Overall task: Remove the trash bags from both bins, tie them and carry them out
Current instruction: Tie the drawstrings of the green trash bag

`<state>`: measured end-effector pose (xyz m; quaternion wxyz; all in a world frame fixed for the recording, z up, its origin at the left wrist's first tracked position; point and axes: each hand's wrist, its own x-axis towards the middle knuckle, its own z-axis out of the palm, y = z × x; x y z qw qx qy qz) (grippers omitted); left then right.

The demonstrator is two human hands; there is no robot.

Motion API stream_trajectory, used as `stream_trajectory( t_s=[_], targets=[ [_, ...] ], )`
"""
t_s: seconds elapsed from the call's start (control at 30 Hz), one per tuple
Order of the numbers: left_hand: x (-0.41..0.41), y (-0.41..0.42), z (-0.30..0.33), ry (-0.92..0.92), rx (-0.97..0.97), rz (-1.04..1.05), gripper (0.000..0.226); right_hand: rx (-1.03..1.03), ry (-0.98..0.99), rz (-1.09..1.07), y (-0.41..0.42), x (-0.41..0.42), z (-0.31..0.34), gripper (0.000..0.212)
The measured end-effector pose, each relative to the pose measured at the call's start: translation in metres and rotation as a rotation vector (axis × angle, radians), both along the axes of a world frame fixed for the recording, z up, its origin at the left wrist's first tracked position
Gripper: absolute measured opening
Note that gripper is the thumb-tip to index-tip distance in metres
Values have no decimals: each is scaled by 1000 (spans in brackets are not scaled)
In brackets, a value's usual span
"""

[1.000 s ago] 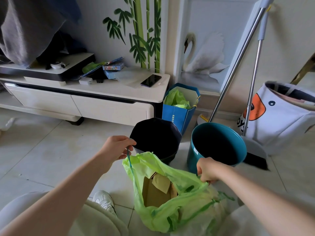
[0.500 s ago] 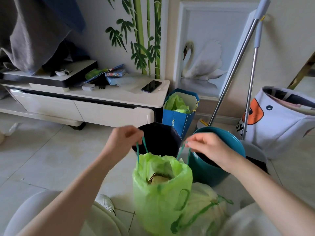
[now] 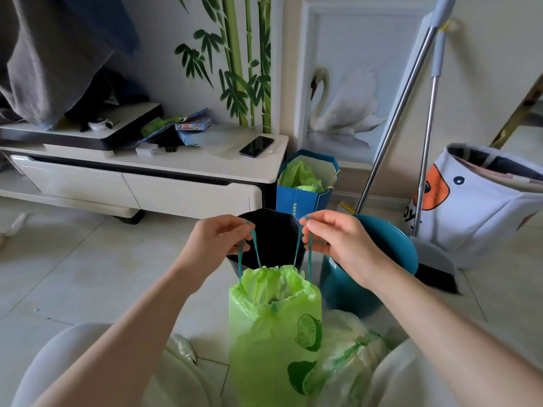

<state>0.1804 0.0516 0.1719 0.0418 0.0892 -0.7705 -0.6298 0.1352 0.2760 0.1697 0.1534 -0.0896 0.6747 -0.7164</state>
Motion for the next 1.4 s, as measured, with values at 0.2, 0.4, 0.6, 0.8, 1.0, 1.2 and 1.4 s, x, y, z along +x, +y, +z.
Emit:
stream_trajectory(
  t_s=[0.2, 0.4, 0.6, 0.8, 1.0, 1.2, 1.4],
  targets=[
    [2, 18, -4, -39, 122, -103, 24, -74, -129, 58, -12, 2, -2, 18],
    [-2, 44, -10, -28, 137, -197, 32, 43, -156, 82, -23, 4, -8, 18],
    [-7, 53, -9, 49, -7, -196, 33, 186, -124, 26, -18, -1, -9, 6],
    [-19, 46, -26, 53, -198, -71, 23, 150, -108, -2, -10, -5, -1, 14],
    [-18, 58, -75, -151, -375, -412, 78, 281, 58, 61, -10, -2, 6, 25],
    [-12, 90, -94, -156, -359, -331, 53, 254, 111, 143, -14, 6, 9, 20],
    [-24, 93, -114, -159, -306, -131, 18, 43, 47, 84, -9, 2, 11, 17]
  ],
)
